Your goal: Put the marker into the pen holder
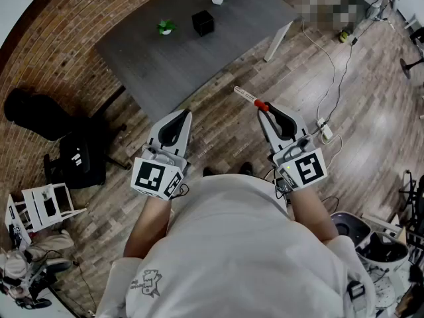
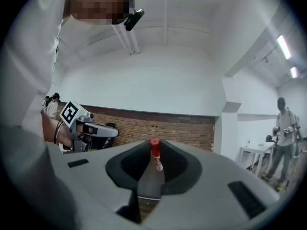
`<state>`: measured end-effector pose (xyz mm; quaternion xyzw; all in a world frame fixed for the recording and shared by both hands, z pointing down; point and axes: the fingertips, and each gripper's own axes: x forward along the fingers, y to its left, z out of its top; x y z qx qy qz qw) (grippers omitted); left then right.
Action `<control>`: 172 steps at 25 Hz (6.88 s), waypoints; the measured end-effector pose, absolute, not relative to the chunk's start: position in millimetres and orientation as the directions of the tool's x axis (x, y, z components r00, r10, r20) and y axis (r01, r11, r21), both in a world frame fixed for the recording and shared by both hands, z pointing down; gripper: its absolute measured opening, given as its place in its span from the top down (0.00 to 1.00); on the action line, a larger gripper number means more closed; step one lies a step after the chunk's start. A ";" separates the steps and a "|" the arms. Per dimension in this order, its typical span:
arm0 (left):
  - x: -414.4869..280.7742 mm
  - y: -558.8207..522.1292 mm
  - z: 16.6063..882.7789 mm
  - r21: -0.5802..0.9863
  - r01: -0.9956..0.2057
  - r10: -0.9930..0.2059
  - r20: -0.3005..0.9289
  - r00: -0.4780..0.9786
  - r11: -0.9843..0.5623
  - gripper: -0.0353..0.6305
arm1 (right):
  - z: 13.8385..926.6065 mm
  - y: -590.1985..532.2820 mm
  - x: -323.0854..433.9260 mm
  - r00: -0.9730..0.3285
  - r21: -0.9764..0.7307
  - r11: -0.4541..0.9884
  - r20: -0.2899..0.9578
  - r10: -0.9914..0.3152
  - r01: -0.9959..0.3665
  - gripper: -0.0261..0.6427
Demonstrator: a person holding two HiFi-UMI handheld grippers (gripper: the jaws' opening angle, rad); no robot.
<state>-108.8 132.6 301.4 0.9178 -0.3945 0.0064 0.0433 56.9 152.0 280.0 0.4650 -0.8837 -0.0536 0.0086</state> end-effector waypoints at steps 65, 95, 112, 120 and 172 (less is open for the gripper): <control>-77.4 -69.4 308.5 0.101 -0.691 -0.691 0.045 0.722 -0.716 0.93 | 281.0 -53.1 79.4 -0.610 0.053 0.608 -0.019 -0.792 -0.792 0.86; -88.8 -190.6 353.9 0.168 -0.804 -0.793 0.143 0.592 -0.570 0.93 | 328.4 -221.8 53.3 -0.762 0.021 0.765 0.076 -0.643 -0.644 0.86; -59.3 -279.2 414.0 0.187 -0.847 -0.816 0.231 0.531 -0.498 0.93 | 388.0 -333.1 59.5 -0.825 -0.012 0.836 0.167 -0.540 -0.549 0.86; -54.3 -313.2 445.2 0.206 -0.862 -0.824 0.260 0.504 -0.462 0.93 | 424.5 -362.3 51.0 -0.841 -0.016 0.858 0.209 -0.499 -0.513 0.86; -58.2 -333.5 475.5 0.262 -0.851 -0.811 0.273 0.517 -0.455 0.93 | 519.8 -384.6 23.0 -0.786 -0.079 0.824 0.366 -0.499 -0.561 0.79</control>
